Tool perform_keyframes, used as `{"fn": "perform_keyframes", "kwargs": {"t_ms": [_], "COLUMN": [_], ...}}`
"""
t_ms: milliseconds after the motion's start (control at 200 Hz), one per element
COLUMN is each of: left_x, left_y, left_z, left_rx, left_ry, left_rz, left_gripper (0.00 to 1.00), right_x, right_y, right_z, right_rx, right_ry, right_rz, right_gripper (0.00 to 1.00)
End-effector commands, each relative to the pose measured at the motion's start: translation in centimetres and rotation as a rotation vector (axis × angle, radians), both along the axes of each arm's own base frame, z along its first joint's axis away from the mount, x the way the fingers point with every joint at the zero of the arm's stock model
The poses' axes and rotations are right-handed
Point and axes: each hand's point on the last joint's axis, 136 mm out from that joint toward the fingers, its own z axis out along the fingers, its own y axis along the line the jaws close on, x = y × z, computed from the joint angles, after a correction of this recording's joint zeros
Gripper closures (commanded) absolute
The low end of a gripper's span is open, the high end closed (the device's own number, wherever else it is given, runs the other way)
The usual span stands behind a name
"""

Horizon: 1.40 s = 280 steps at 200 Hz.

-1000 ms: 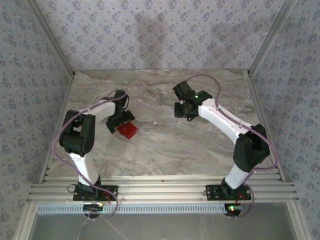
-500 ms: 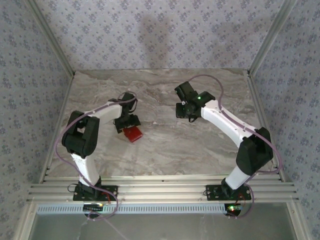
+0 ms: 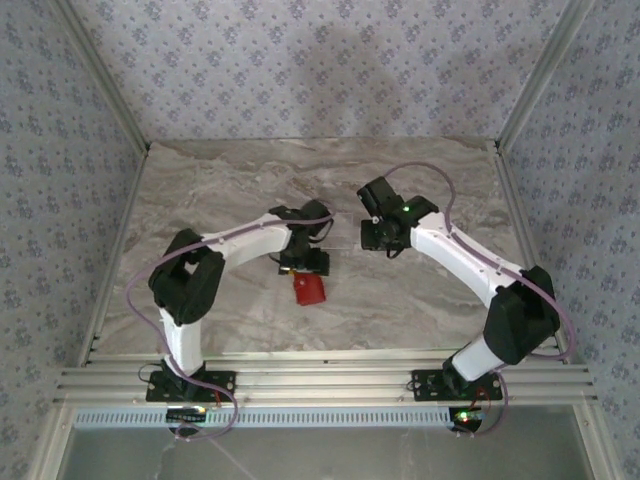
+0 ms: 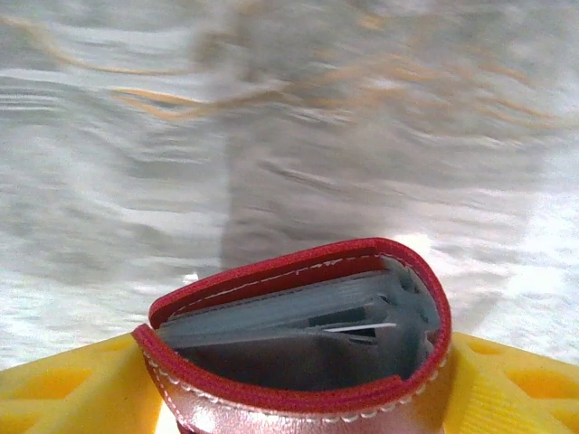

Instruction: Take the credit cards out of the card holder

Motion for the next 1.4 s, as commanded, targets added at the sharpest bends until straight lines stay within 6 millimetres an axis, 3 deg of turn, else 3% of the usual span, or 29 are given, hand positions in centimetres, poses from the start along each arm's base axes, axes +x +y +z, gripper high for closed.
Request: {"fn": "perform_keyframes", "kwargs": {"t_ms": [0, 140, 260, 375, 395, 580, 720, 899, 1119, 1394], "left_x": [-2.1, -3.2, -3.0, -2.5, -2.4, -2.3, -2.6, -3.8, -5.5, -6.7], "left_y": [-2.3, -5.0, -5.6, -5.7, -5.7, -5.6, -4.8, -4.1, -3.2, -2.7], "left_z": [-0.5, -1.2, -1.4, -0.3, 0.0, 2.5, 3.5, 3.6, 2.4, 0.4], "left_rx": [0.029, 0.041, 0.059, 0.05, 0.046, 0.001, -0.018, -0.083, -0.119, -0.128], "left_ry": [0.051, 0.061, 0.05, 0.014, 0.008, -0.042, -0.053, -0.034, 0.019, 0.062], "left_rz": [-0.081, -0.141, -0.147, -0.146, -0.147, -0.144, -0.119, -0.093, -0.07, -0.065], "left_gripper": [0.25, 0.25, 0.2, 0.16, 0.16, 0.15, 0.18, 0.28, 0.39, 0.48], "right_x": [-0.4, -0.6, -0.8, -0.8, -1.4, -2.6, -3.7, -4.7, -6.5, -7.4], "right_y": [-1.1, -1.5, -2.5, -3.3, -3.8, -3.9, -2.7, 0.3, 3.7, 5.9], "right_z": [0.5, 0.4, 0.3, 1.3, 0.3, 0.4, -0.7, -2.9, -6.2, -9.6], "right_rx": [-0.018, -0.023, -0.028, -0.008, -0.021, 0.062, 0.171, 0.342, 0.53, 0.599], "right_ry": [-0.016, -0.014, -0.015, -0.043, -0.02, -0.01, 0.036, 0.084, 0.182, 0.285], "right_rz": [-0.02, -0.026, -0.049, -0.079, -0.081, -0.092, -0.069, 0.023, 0.084, 0.098], "right_gripper": [0.61, 0.61, 0.61, 0.61, 0.61, 0.59, 0.57, 0.51, 0.49, 0.53]}}
